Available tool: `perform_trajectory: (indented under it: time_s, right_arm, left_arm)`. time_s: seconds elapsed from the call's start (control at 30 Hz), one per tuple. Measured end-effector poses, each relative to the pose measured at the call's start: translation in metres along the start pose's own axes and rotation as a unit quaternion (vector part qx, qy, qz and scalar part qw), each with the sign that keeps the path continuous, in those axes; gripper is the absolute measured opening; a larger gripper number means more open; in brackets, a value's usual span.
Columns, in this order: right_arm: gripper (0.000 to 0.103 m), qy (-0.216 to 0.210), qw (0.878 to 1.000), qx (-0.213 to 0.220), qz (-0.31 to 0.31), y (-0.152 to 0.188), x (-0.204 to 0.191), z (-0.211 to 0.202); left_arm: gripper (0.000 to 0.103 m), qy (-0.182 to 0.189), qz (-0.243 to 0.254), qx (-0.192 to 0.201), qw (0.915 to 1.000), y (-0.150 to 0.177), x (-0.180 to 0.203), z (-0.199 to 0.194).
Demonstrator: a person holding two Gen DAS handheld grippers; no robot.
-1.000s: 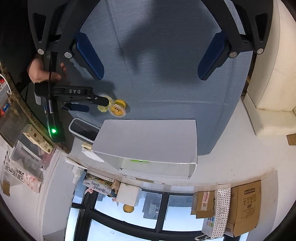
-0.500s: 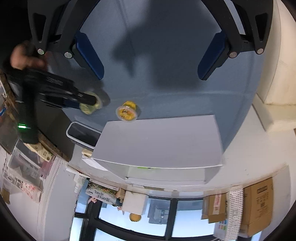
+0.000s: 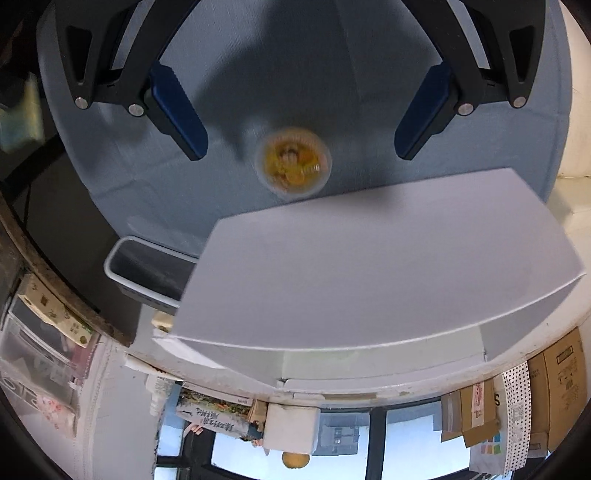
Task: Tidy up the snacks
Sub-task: 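Grasp the orange labeled jelly cup with the left tool while the right tool grasps a clear yellow cup, then drop the orange cup into the box with the left tool while the right tool drops the clear cup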
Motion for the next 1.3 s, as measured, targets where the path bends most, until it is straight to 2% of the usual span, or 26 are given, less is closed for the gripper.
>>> perform_trajectory:
  time_s: [0.1,0.17,0.23,0.27,0.4,0.5,0.8,0.97,1.1,1.3]
  right_arm:
    - [0.040,0.003,1.000,0.005,0.008,0.001,0.004,-0.005]
    - [0.040,0.005,1.000,0.006,0.011,0.002,0.006,-0.007]
    - [0.040,0.006,1.000,0.004,0.013,0.003,0.007,-0.005]
    - [0.040,0.004,1.000,0.002,0.016,0.003,0.007,-0.003]
    - [0.040,-0.001,1.000,0.002,0.012,0.003,0.003,0.000]
    - [0.040,-0.004,1.000,0.003,0.006,0.000,0.000,0.002]
    - [0.040,-0.032,0.999,0.008,-0.009,-0.020,-0.027,0.026]
    - [0.040,-0.052,0.998,0.016,-0.027,-0.040,-0.054,0.042]
    - [0.040,-0.057,0.997,0.022,-0.044,-0.060,-0.069,0.051]
    - [0.040,-0.048,0.996,0.033,-0.070,-0.104,-0.078,0.066]
  left_arm:
    - [0.101,-0.003,-0.012,-0.011,0.9999,-0.001,-0.001,0.013]
    - [0.088,-0.008,-0.005,-0.011,0.9999,-0.001,0.000,0.017]
    - [0.055,-0.001,0.003,-0.022,0.9997,0.000,0.004,0.023]
    - [0.049,0.003,0.001,-0.028,0.9996,0.001,0.004,0.025]
    - [0.050,0.012,-0.005,-0.013,0.9998,0.002,-0.001,0.013]
    - [0.050,0.016,-0.001,0.009,0.9998,0.006,-0.006,-0.011]
    - [0.050,0.043,-0.018,0.077,0.9960,0.022,-0.033,-0.122]
    - [0.050,0.053,-0.028,0.101,0.9931,0.022,-0.048,-0.158]
    - [0.050,0.048,-0.029,0.114,0.9920,0.007,-0.056,-0.164]
    - [0.050,0.027,-0.042,0.127,0.9906,-0.038,-0.078,-0.146]
Point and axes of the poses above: each gripper's, at about its wrist camera, not at the fingertips, and z roughly the way its jaws point, x to its right, y to its underside, the point moved 6 cm from there along z, roughly the way its jaws point, and after that the axes turned 10 degrees about -y, right-handed, at the moved point
